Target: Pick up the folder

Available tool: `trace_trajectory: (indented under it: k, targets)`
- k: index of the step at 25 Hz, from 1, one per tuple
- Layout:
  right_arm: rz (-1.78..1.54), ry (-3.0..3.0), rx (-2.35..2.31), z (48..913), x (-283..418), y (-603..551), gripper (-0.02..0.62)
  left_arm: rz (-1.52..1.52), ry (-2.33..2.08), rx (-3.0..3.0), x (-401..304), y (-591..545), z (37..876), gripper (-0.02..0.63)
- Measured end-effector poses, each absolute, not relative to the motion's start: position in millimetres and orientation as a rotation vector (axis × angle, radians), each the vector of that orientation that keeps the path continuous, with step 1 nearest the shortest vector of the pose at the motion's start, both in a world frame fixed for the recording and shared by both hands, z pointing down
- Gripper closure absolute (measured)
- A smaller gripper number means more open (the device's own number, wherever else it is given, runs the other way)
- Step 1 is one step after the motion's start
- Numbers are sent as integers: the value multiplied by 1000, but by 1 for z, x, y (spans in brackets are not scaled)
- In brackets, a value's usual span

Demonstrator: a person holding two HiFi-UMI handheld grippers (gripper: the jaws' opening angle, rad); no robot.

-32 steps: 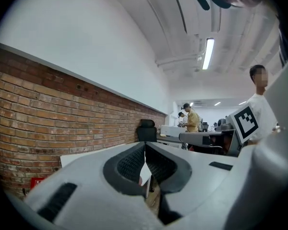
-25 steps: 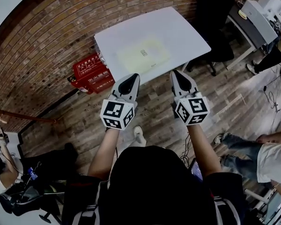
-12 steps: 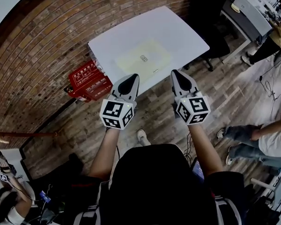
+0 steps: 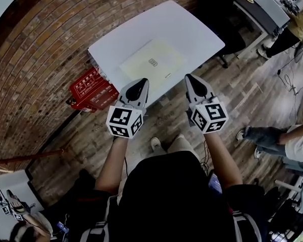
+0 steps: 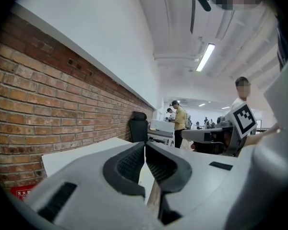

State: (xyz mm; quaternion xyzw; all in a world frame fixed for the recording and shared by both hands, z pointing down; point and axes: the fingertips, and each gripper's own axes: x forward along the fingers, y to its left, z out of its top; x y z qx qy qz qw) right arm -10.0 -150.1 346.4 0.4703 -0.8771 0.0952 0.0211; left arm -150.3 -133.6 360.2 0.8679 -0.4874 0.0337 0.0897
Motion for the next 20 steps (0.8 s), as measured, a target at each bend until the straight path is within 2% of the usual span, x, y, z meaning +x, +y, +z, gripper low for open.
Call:
trace_trajectory:
  k: [20]
  targets:
    - [527,-2665,1403,428,1,-205,565,316,-1295,2522,-133,-201,451,584]
